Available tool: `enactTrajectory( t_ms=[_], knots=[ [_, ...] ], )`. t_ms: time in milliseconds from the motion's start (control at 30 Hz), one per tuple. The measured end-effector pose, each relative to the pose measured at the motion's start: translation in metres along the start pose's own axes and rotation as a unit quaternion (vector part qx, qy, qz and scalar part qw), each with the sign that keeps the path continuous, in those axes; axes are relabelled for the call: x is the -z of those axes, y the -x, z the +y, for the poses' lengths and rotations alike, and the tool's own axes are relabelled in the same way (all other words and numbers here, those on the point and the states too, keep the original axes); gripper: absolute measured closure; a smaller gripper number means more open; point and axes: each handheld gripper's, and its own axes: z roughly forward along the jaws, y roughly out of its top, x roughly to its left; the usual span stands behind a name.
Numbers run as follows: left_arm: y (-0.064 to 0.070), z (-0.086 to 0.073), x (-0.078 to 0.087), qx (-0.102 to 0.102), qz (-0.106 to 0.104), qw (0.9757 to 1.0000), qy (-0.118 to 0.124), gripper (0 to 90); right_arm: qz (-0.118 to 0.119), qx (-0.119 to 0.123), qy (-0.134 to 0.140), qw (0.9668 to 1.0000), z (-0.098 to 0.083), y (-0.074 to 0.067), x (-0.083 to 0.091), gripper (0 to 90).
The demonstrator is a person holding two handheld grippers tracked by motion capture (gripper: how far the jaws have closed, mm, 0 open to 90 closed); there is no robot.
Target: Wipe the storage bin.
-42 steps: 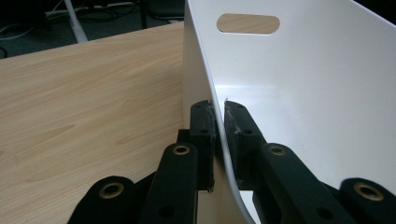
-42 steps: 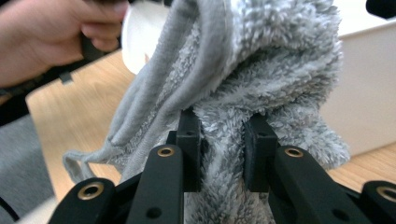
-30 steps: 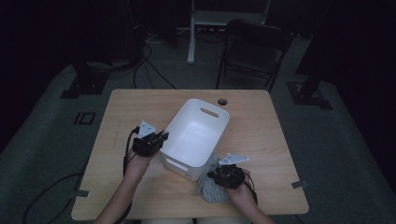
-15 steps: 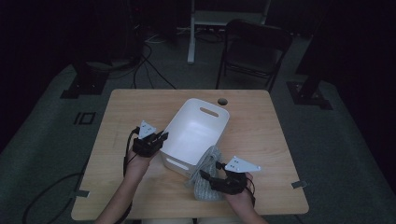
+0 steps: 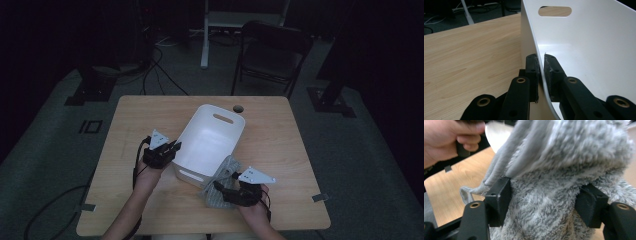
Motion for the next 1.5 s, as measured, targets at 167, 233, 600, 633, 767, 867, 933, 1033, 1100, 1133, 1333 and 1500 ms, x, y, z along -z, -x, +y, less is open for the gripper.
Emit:
enactTrajectory(
  t_ms=[167, 233, 600, 633, 767, 867, 933, 1033, 1100, 1133, 1333, 1500],
  knots=[
    [-0.001, 0.0, 0.0, 0.003, -0.001, 1.0, -0.002, 82.1, 0.005, 0.009, -0.021, 0.9997, -0.004, 0.006, -0.006, 33.1],
    [0.0, 0.001, 0.0, 0.002, -0.001, 1.0, -0.003, 82.1, 0.007, 0.015, -0.033, 0.9993, -0.006, 0.01, -0.008, 33.9],
    [-0.002, 0.001, 0.0, 0.004, -0.001, 1.0, -0.004, 81.7, 0.048, 0.034, -0.153, 0.9865, -0.025, 0.035, -0.03, 53.2],
    [-0.002, 0.001, 0.0, 0.003, -0.001, 1.0, -0.005, 81.6, 0.052, 0.029, -0.159, 0.9854, -0.025, 0.038, -0.03, 59.3],
    [-0.002, 0.001, 0.0, 0.003, 0.0, 1.0, -0.004, 81.9, 0.034, 0.023, -0.173, 0.9841, -0.014, 0.041, -0.025, 71.9],
    [-0.001, 0.001, -0.001, 0.004, 0.003, 1.0, -0.003, 82.3, 0.021, 0.02, -0.12, 0.9923, 0.002, 0.041, -0.01, 72.5],
    [0.0, 0.001, -0.001, 0.0, 0.007, 1.0, -0.005, 82.3, 0.032, 0.01, -0.063, 0.9975, 0.014, 0.042, 0.006, 72.6],
    [-0.001, 0.001, -0.001, -0.001, -0.006, 1.0, -0.005, 82.4, 0.033, 0.018, -0.008, 0.9992, 0.026, 0.039, 0.019, 72.8],
    [-0.002, 0.001, -0.001, -0.006, -0.011, 0.9999, -0.005, 82.3, 0.021, 0.025, -0.021, 0.9992, 0.026, 0.037, 0.013, 73.3],
    [-0.002, 0.001, -0.002, -0.007, -0.013, 0.9999, -0.004, 82.2, 0.018, 0.021, -0.025, 0.9993, 0.023, 0.037, 0.009, 73.6],
    [-0.002, 0.001, -0.002, -0.001, -0.016, 0.9999, -0.001, 82.2, 0.014, 0.002, -0.066, 0.9977, 0.011, 0.046, -0.005, 73.7],
    [-0.001, 0.001, -0.002, -0.002, -0.008, 1.0, -0.002, 82.0, 0.005, -0.006, -0.098, 0.9952, 0.001, 0.057, -0.016, 73.7]
  ],
)
